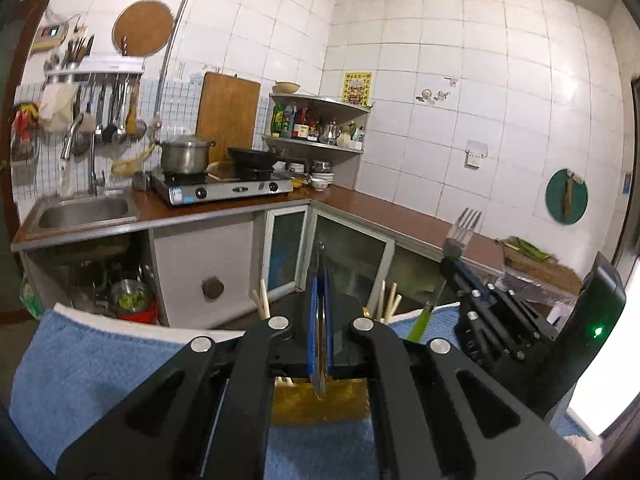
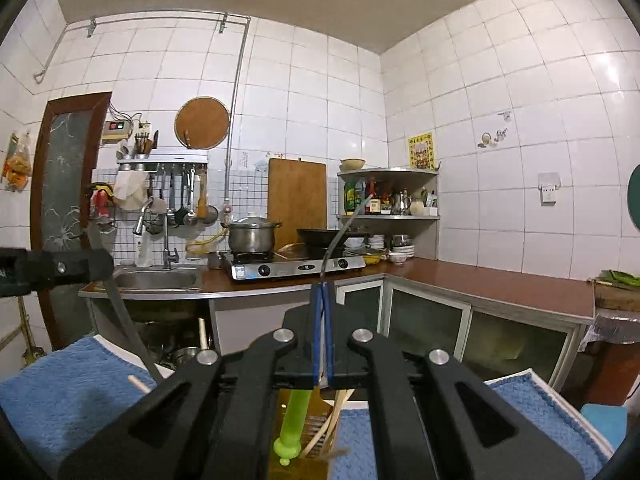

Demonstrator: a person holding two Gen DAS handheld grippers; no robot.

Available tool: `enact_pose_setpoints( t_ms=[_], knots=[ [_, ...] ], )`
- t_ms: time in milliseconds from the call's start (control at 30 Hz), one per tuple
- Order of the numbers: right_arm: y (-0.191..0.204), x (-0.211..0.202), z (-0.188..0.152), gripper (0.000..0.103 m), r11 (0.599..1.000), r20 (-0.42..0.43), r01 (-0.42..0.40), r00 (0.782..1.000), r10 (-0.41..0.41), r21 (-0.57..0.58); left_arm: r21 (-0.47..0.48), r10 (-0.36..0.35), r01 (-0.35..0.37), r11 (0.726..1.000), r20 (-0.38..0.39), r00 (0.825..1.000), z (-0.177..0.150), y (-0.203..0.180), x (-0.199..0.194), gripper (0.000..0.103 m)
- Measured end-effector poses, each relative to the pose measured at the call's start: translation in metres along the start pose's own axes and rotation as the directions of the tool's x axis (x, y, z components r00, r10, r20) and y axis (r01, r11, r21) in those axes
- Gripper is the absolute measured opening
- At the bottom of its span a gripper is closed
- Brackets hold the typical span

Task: Organize utensils
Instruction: 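Raise both tools over the caddy and lower the spoon and fork into it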

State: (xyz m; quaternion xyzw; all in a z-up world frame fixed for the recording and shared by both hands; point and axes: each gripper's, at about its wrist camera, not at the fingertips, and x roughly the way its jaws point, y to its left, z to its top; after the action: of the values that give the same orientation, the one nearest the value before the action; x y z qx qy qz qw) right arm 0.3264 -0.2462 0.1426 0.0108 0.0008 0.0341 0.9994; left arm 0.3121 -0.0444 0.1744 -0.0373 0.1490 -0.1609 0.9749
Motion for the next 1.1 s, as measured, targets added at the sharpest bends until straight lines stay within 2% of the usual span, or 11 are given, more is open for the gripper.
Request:
enact_pose_setpoints(
  t_ms=[67,200,367,533,700,833,967,1033,1100],
  knots=[
    [-0.001,0.01,-0.007,0.001,1.0,-0.009,0.019,1.0,-0.019,0.004,0.044,0.029,-0.029,0.999,0.003,1.0,-0.004,-0.006,0.016,0.001],
    [-0.005,0.025,-0.023,0.001,1.0,-0.025,0.025,0.999,-0.025,0.001,0.094,0.042,-0.038,0.995,-0.039,0.998,-0.019,-0.011,0.046,0.001],
    [-0.005,0.035,-0.04,0.001,0.998,-0.039,0.028,0.999,-0.031,-0.058,0.139,0.073,-0.062,0.988,-0.073,0.995,-0.041,-0.006,0.07,0.002],
    [-0.006,0.041,-0.057,0.002,0.995,-0.076,0.017,0.997,-0.024,-0.096,0.117,0.083,-0.07,0.991,-0.104,0.991,-0.052,0.007,0.083,0.003],
    [0.006,0.048,-0.071,0.002,0.984,-0.137,-0.02,0.991,-0.005,-0.179,0.086,0.072,-0.058,0.995,-0.176,0.982,-0.055,0.017,0.106,0.004],
    [0.012,0.059,-0.08,0.002,0.973,-0.208,-0.046,0.978,-0.002,-0.225,0.063,0.072,-0.06,0.996,-0.204,0.976,-0.057,0.023,0.113,0.004],
    [0.005,0.078,-0.091,0.002,0.981,-0.319,-0.078,0.948,0.018,-0.179,0.067,0.076,-0.063,0.996,-0.221,0.972,-0.056,0.021,0.113,0.005],
    [0.0,0.082,-0.096,0.003,0.985,-0.342,-0.086,0.939,0.029,-0.153,0.069,0.08,-0.067,0.995,-0.221,0.972,-0.053,0.02,0.11,0.005],
    [-0.006,0.085,-0.094,0.003,0.99,-0.39,-0.099,0.92,0.052,-0.102,0.061,0.083,-0.071,0.996,-0.22,0.972,-0.051,0.02,0.105,0.005]
  ],
)
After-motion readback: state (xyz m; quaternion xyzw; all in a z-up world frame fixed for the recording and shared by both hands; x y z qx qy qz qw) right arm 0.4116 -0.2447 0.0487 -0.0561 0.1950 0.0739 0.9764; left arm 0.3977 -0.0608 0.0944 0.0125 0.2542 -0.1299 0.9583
